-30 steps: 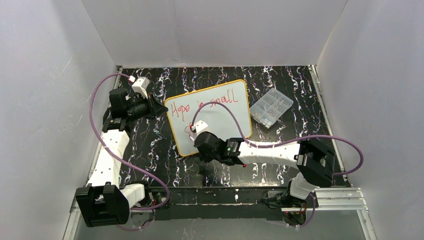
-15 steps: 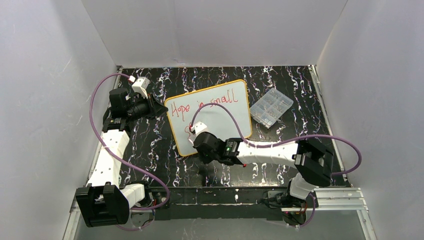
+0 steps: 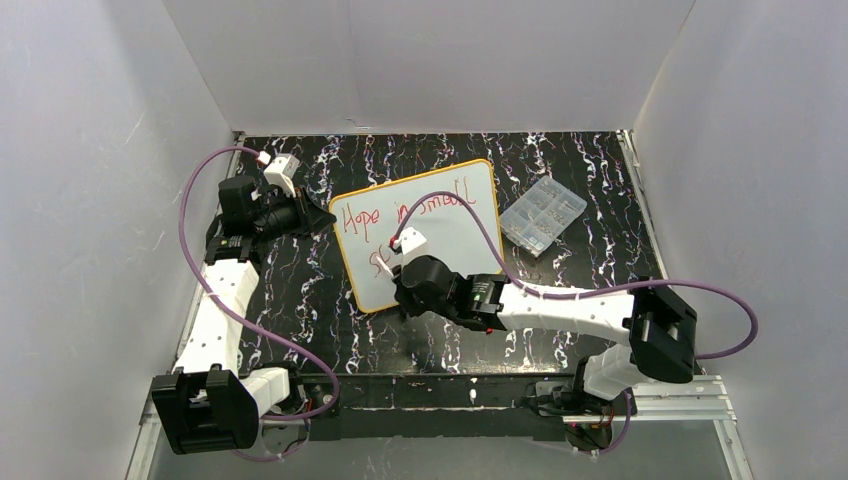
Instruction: Write a sentence on the whiteboard
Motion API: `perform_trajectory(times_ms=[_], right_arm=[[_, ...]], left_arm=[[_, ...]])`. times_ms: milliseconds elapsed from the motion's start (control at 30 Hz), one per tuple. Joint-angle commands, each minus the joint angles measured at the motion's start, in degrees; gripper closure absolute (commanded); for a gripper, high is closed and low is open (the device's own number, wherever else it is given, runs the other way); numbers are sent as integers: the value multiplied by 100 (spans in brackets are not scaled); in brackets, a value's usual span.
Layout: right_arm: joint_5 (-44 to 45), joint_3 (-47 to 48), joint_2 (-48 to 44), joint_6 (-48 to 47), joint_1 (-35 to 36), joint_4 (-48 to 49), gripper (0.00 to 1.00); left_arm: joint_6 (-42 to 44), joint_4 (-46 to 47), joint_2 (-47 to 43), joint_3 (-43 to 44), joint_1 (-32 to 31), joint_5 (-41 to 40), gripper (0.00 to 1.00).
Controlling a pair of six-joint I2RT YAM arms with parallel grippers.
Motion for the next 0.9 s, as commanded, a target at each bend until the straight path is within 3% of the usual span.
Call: perform_trajectory(times_ms=[0, 867], right_arm=[[479, -58, -112, 19, -92, -270, 99], [297, -301, 70, 87, -455, -445, 99]], left_arm=[[18, -1, -200, -48, -87, 262, 100], [21, 4, -166, -41, -94, 265, 100]])
